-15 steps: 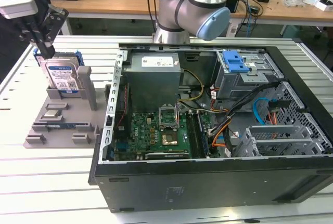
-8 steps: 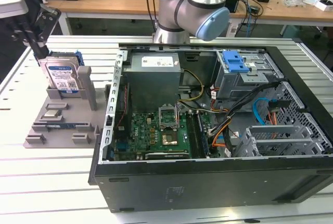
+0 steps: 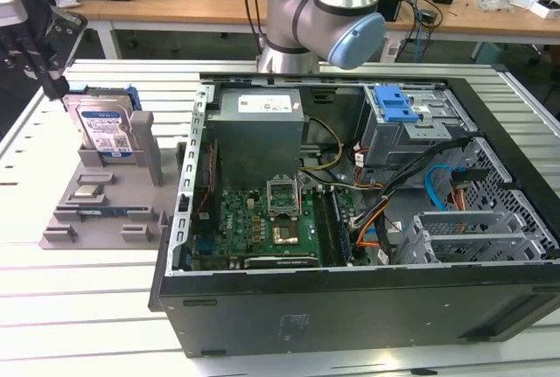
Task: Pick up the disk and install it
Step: 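Reach for the disk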
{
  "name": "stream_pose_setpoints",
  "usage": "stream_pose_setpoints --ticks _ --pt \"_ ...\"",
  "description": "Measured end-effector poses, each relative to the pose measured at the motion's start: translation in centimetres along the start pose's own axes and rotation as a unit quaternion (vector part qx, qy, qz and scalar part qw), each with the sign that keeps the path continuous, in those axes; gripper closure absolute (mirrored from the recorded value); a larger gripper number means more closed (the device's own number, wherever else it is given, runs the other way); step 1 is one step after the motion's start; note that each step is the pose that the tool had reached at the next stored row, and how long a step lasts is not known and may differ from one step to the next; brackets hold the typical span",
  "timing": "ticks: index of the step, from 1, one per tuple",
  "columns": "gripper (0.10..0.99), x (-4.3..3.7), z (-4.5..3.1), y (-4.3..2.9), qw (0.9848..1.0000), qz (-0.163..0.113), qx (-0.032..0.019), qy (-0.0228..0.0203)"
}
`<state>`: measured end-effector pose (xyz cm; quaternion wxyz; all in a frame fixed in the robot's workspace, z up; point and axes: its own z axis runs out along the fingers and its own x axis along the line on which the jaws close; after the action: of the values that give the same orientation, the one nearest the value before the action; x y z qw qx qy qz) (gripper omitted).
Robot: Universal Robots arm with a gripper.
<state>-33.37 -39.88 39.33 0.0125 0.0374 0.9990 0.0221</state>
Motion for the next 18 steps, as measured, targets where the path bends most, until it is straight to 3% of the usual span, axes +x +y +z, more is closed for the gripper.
stream_pose_setpoints --ticks 18 --pt "0.980 3.95 -0.11 -0.30 1.0000 0.000 0.0000 0.0000"
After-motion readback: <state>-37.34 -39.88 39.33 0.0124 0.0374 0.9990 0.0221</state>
